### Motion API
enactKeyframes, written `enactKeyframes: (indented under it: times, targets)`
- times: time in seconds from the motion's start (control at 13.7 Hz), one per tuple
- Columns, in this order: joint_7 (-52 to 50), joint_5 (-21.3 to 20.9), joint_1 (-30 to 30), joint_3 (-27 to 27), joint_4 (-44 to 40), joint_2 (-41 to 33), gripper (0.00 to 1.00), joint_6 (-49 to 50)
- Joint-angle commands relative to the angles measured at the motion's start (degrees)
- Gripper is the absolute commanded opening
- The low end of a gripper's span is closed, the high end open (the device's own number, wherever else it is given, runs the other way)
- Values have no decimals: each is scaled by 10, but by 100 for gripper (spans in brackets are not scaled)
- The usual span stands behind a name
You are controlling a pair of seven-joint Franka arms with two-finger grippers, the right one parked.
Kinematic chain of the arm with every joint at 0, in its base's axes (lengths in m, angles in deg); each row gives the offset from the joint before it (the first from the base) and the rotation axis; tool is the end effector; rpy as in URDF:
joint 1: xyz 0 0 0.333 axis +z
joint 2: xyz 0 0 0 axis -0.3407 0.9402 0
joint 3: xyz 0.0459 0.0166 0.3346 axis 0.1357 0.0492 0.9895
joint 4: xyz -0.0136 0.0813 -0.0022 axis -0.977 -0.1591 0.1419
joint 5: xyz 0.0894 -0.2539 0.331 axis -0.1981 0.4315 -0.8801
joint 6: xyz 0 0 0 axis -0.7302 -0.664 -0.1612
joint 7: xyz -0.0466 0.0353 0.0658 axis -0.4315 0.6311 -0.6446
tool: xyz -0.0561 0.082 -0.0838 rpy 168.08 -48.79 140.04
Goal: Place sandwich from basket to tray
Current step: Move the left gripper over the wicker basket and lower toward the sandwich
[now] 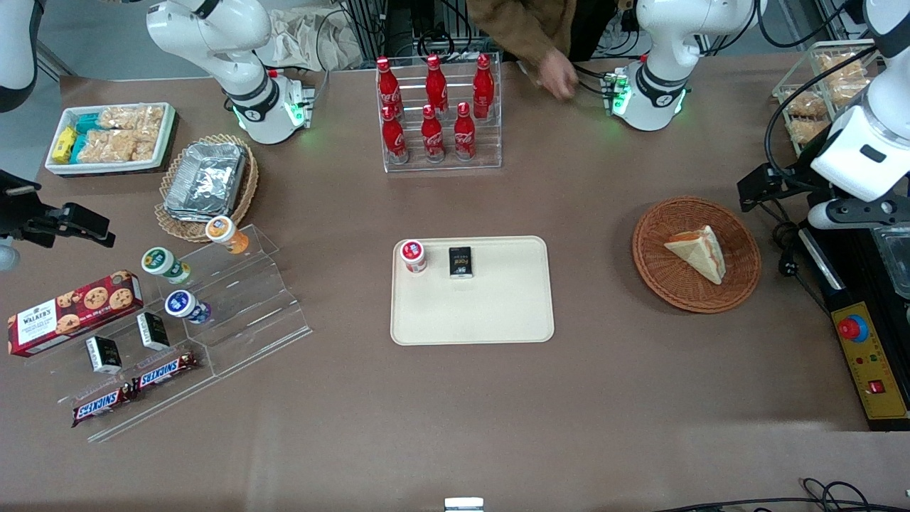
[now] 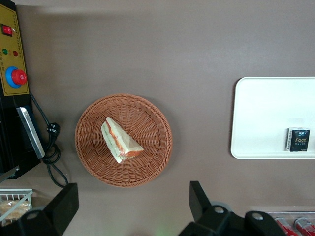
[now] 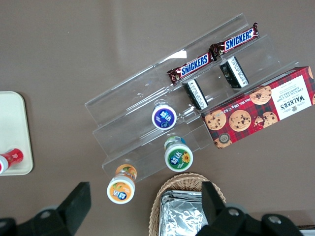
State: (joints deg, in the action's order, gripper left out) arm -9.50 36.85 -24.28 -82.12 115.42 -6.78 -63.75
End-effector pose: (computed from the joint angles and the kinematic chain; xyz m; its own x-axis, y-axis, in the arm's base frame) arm 0.5860 -0.0710 0.6316 0.9993 0.0099 -0.0356 0.0096 -0.9999 -0.0103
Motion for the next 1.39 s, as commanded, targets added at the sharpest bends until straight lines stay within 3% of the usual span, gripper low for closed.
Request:
enactKeyframes:
  times: [0.0,0.29,0.58,0.95,1.31]
  targets:
    - [-5,-1,-3,2,-16,7,100,6]
    - [-21,-2,0,5,-7,2,100,18]
    - [-102,3,0,18,78,-38,100,1]
    - [-282,-3,-1,20,338,-141,100,-219]
    - [-412,6,3,21,433,-93,100,-337]
